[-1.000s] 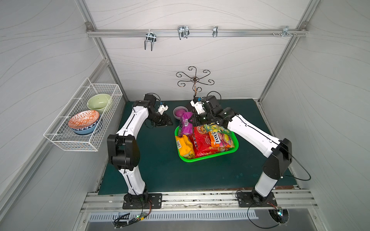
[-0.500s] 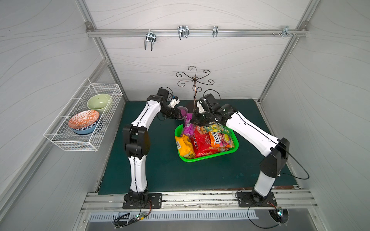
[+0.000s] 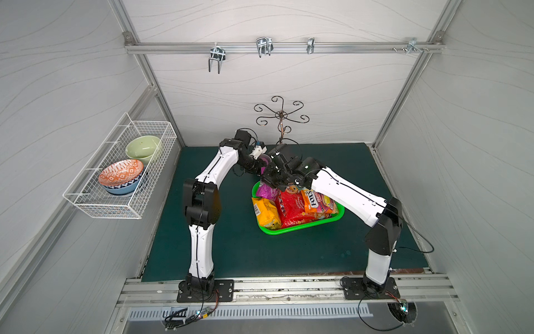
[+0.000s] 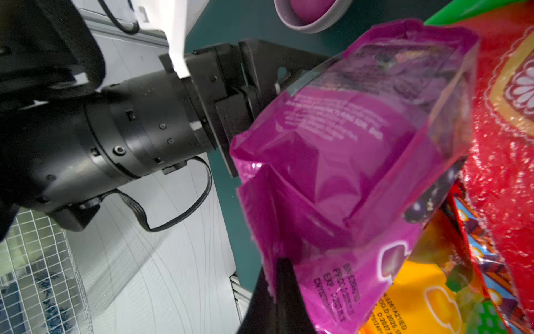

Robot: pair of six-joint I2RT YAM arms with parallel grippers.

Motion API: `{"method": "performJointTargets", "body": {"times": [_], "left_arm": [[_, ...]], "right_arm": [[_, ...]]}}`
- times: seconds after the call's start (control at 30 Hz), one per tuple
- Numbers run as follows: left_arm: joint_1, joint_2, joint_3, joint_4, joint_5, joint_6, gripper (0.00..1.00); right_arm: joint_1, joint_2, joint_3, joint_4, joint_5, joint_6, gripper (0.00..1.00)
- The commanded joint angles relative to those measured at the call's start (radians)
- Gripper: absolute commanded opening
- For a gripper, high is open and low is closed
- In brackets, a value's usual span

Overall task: Put the candies in the basket
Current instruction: Place the candy in the basket.

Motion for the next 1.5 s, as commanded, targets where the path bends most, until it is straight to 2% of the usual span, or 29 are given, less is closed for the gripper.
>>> {"method": "performJointTargets", "body": {"times": [0.0, 0.17, 0.3, 0.37, 0.43, 0.53, 0.63, 0.73, 0.8, 0.97, 1.07, 1.2, 1.33, 1.47], "left_arm": [[-0.021, 0.028, 0.044, -0.018, 0.019, 0.041, 0.62], [-0.021, 0.029, 0.053, -0.032, -0.039, 0.076, 0.63], [-0.009, 0.025, 0.048, -0.036, -0.063, 0.101, 0.63], [-0.002, 0.030, 0.054, -0.037, -0.067, 0.098, 0.63], [0.010, 0.030, 0.069, -0.048, -0.061, 0.090, 0.64], [0.027, 0.013, 0.081, -0.052, -0.050, 0.083, 0.65], [0.040, -0.003, 0.108, -0.070, -0.042, 0.083, 0.66], [0.047, -0.021, 0.134, -0.089, -0.026, 0.071, 0.67], [0.049, -0.036, 0.135, -0.089, -0.015, 0.059, 0.67], [0.049, -0.075, 0.118, -0.050, -0.007, -0.001, 0.67], [0.044, -0.074, 0.096, -0.027, 0.004, -0.027, 0.67], [0.036, -0.061, 0.061, -0.001, -0.017, -0.038, 0.67], [0.035, -0.054, 0.042, 0.015, -0.034, -0.044, 0.67], [0.036, -0.050, 0.036, 0.025, -0.045, -0.045, 0.67]], "right_arm": [[0.035, 0.059, 0.003, 0.038, -0.095, 0.110, 0.00], [0.039, 0.060, -0.006, 0.073, -0.054, 0.144, 0.00], [0.011, 0.023, -0.086, 0.116, -0.003, 0.132, 0.00], [-0.011, 0.022, -0.106, 0.173, -0.054, 0.083, 0.00], [-0.032, 0.039, -0.042, 0.174, -0.145, -0.008, 0.00], [-0.033, 0.026, 0.081, 0.062, -0.090, -0.128, 0.00], [-0.035, -0.023, 0.119, 0.051, -0.046, -0.221, 0.00], [-0.048, -0.055, 0.162, 0.014, -0.040, -0.297, 0.00], [-0.068, -0.078, 0.167, 0.005, -0.085, -0.318, 0.00], [-0.153, -0.155, 0.028, 0.104, -0.321, -0.301, 0.00], [-0.205, -0.208, -0.122, 0.151, -0.391, -0.294, 0.00], [-0.284, -0.218, -0.278, 0.112, -0.479, -0.376, 0.00], [-0.336, -0.202, -0.303, -0.011, -0.414, -0.546, 0.00], [-0.367, -0.132, -0.213, -0.154, -0.349, -0.713, 0.00]]}}
